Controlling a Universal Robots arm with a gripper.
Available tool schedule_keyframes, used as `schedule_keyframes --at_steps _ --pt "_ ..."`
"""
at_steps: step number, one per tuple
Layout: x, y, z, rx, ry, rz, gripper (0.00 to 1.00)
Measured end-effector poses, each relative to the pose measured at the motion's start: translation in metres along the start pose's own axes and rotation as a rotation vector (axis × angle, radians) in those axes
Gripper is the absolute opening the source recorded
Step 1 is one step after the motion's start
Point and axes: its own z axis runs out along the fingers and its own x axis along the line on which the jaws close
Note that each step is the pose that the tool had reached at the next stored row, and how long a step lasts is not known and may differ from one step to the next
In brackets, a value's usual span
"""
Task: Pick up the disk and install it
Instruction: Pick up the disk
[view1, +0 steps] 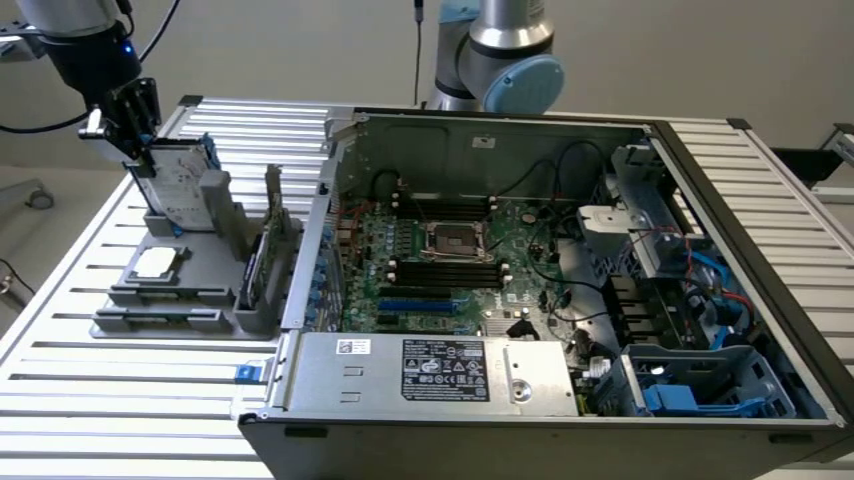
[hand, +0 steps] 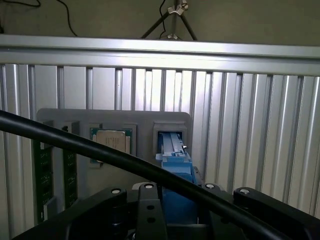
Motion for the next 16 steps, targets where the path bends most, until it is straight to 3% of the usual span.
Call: schedule_keyframes --at_steps 4,16 --pt "0.000 -0.0001 -0.0034 0.0003 0.0003 0.000 0.33" --pt "0.001 -0.0007 -0.0576 -0.0002 0.0021 0.000 0.33"
